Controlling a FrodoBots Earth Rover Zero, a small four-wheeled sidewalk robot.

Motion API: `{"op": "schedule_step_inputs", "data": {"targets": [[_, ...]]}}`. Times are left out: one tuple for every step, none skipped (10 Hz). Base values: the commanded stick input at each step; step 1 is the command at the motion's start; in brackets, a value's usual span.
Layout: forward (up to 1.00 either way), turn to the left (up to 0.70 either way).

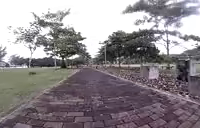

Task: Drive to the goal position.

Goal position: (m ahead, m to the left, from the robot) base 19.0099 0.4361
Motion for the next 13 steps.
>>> {"op": "schedule_step_inputs", "data": {"targets": [[0.7,0.0],[0.7,0.0],[0.7,0.0],[0.7,0.0],[0.7,0.0],[0.7,0.0],[0.7,0.0],[0.7,0.0],[0.7,0.0],[0.7,0.0],[0.7,0.0],[0.7,0.0],[0.7,0.0]]}}
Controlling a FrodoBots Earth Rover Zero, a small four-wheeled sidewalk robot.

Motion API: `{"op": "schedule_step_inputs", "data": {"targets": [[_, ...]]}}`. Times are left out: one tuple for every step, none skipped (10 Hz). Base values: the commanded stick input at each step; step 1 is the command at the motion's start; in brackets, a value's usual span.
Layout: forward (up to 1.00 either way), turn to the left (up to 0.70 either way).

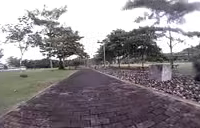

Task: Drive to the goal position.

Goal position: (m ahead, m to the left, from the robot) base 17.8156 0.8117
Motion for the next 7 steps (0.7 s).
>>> {"op": "schedule_step_inputs", "data": {"targets": [[0.7,0.0],[0.7,0.0],[0.7,0.0],[0.7,0.0],[0.7,0.0],[0.7,0.0],[0.7,0.0]]}}
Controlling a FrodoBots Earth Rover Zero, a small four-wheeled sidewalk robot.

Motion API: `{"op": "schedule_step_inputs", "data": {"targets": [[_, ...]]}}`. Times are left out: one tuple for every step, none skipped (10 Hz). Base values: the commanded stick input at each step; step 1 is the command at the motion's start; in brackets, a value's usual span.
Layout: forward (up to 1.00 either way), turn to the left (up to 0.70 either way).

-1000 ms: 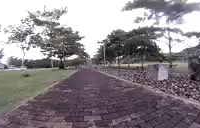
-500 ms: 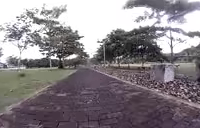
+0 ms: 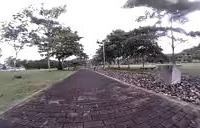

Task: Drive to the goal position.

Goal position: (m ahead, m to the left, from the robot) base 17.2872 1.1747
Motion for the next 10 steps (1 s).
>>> {"op": "schedule_step_inputs", "data": {"targets": [[0.7,0.0],[0.7,0.0],[0.7,0.0],[0.7,0.0],[0.7,0.0],[0.7,0.0],[0.7,0.0],[0.7,0.0],[0.7,0.0],[0.7,0.0]]}}
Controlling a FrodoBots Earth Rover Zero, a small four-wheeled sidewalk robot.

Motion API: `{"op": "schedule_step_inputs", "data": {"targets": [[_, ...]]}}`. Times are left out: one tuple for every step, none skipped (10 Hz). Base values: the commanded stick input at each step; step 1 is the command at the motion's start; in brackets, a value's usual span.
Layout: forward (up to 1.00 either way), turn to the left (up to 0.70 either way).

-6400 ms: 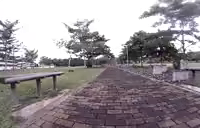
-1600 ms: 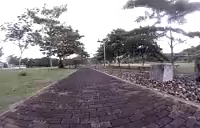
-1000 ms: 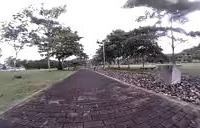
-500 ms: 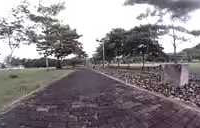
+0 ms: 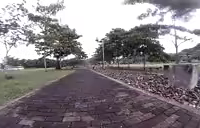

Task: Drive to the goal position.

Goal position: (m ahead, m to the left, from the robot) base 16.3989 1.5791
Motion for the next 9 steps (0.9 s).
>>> {"op": "schedule_step_inputs", "data": {"targets": [[0.7,0.0],[0.7,0.0],[0.7,0.0],[0.7,0.0],[0.7,0.0],[0.7,0.0],[0.7,0.0],[0.7,0.0],[0.7,0.0]]}}
